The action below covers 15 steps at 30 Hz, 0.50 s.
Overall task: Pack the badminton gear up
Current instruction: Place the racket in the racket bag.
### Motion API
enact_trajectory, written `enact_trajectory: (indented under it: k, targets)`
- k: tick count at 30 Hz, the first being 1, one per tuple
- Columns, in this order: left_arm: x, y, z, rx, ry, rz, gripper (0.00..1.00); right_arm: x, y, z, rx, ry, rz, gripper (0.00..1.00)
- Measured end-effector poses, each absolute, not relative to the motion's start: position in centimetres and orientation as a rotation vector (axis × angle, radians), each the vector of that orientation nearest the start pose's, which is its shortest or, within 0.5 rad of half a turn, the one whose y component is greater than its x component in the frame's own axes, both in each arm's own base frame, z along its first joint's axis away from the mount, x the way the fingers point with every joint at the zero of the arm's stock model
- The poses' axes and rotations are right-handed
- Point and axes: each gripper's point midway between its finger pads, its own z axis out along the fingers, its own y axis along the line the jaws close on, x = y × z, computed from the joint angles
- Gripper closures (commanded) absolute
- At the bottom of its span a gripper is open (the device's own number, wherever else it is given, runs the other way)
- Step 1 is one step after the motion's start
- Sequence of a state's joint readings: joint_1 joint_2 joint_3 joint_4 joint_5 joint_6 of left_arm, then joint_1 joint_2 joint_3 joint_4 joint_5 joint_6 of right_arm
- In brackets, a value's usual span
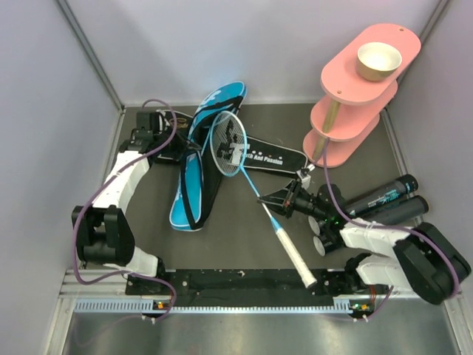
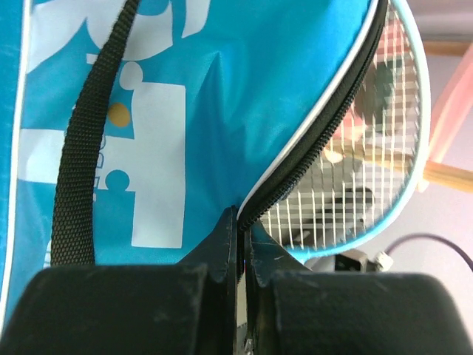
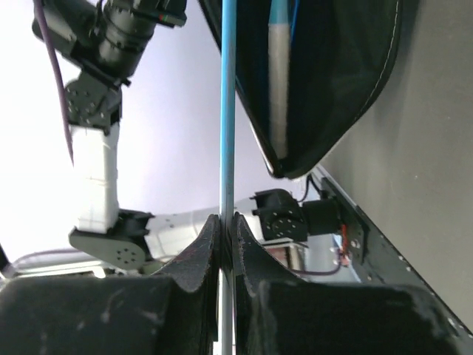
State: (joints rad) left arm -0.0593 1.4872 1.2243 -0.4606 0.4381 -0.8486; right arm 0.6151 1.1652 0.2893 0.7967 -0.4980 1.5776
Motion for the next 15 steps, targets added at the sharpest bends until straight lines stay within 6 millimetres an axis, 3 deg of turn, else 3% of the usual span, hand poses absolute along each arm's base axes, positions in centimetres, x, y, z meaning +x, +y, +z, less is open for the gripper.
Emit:
enact_trajectory:
  k: [8, 15]
  targets:
    - [37.4, -18.4, 20.6, -0.53, 2.329, -1.078, 1.0, 22.9, 30.7, 19.4, 0.721, 1.97, 2.13, 1.0]
    - [35.9, -20.2, 19.2, -0.478, 2.378, -1.132, 1.0, 25.7, 31.3, 21.2, 0.853, 1.86, 2.203, 1.0]
